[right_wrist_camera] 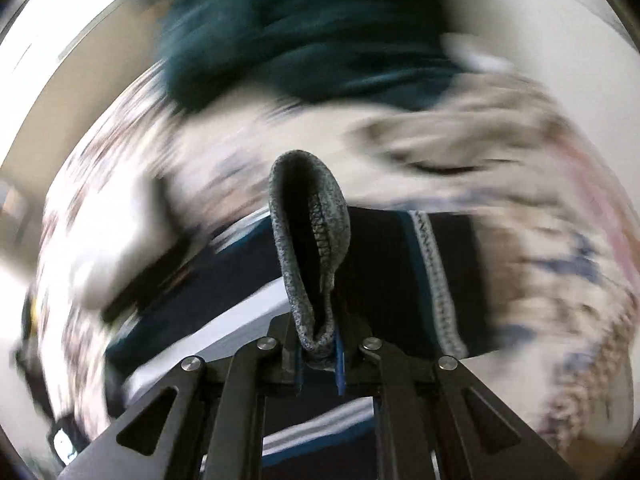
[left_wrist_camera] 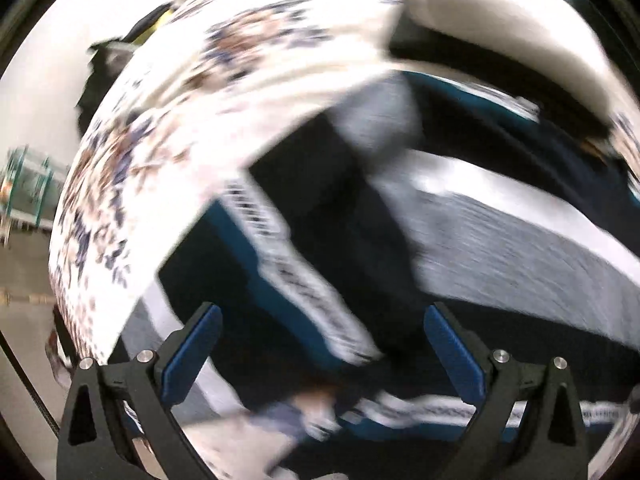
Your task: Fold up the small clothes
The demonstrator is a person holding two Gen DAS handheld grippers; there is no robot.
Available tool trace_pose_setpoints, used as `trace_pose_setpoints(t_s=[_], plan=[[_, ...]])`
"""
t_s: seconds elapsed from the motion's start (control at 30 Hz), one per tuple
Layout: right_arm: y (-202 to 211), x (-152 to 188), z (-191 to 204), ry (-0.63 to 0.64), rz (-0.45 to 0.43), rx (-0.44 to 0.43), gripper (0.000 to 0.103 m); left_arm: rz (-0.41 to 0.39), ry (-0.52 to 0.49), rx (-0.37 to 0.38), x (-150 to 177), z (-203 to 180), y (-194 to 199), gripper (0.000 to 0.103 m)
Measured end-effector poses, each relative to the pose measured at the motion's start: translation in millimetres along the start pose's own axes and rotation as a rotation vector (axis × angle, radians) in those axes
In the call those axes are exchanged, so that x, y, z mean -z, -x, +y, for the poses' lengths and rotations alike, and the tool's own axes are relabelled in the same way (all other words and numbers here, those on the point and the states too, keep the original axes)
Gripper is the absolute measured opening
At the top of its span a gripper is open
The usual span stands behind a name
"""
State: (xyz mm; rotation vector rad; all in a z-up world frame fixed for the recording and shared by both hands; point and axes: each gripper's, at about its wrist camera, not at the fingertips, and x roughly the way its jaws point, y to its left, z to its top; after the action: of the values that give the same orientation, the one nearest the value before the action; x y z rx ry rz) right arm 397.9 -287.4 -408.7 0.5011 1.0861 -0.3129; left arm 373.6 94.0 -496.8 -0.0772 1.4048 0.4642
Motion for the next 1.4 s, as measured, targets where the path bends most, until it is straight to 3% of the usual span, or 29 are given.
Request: trace_pose_setpoints(t_s=[0.17, 0.27, 0.4, 0.57, 0.63, 0.7, 0.73, 0.8, 0.83, 0.97, 1.07, 1.13, 1.3, 1.4], plan=[[-81.7, 72.9, 169.0, 0.268, 0.155, -0.08, 0.011, 0.019, 0.108, -0.037, -6.6, 57.9, -22.0, 0.103], [-112.5, 119.3, 232.3, 0.408, 0.184, -0.071, 0.011, 0.032, 0.142, -0.041, -7.3, 80.8, -34.6, 0.103], [-133.2, 164.2, 273.9, 0.455, 0.208, -0.052, 0.011, 0.042, 0.157, -0.042, -6.4, 99.3, -49.2, 0.103], [-149.7, 183.2, 295.6, 0.444, 0.245, -0.023, 0.011, 0.066, 0.185, -0.017, -5.7, 108.9, -57.9, 0.103], [-154.5, 182.1, 299.1, 0.469, 0.281, -0.015, 0.012, 0.064, 0.187, -0.01, -6.1, 110.8, -55.9, 0.103], [-155.2, 173.3, 298.4, 0.47, 0.333, -0.031, 0.02, 0.052, 0.186, -0.005, -6.0, 113.8, -51.6, 0.103], [-152.7, 167.7, 292.1, 0.453, 0.358, -0.07, 0.027, 0.046, 0.184, -0.004, -4.7, 115.8, -48.6, 0.103], [-143.0, 158.8, 276.9, 0.42, 0.395, -0.146, 0.063, 0.033, 0.182, 0.002, 0.1, 121.2, -41.9, 0.103], [-133.8, 153.1, 264.7, 0.412, 0.388, -0.144, 0.07, 0.028, 0.18, 0.001, 5.5, 124.9, -37.6, 0.103], [-96.7, 136.4, 211.1, 0.442, 0.261, 0.02, 0.093, 0.044, 0.22, -0.006, 34.9, 145.5, -24.4, 0.103], [-81.6, 127.8, 158.1, 0.427, 0.212, 0.171, 0.096, 0.101, 0.322, 0.018, 73.3, 169.8, -18.8, 0.103], [-81.5, 122.1, 133.9, 0.414, 0.215, 0.225, 0.096, 0.159, 0.431, 0.056, 105.6, 191.1, -20.1, 0.103], [-94.4, 123.2, 85.8, 0.366, 0.287, 0.249, 0.096, 0.255, 0.781, 0.194, 186.6, 236.2, -37.1, 0.103], [-92.4, 129.4, 74.5, 0.388, 0.296, 0.246, 0.096, 0.3, 1.053, 0.374, 229.1, 257.3, -64.8, 0.092]])
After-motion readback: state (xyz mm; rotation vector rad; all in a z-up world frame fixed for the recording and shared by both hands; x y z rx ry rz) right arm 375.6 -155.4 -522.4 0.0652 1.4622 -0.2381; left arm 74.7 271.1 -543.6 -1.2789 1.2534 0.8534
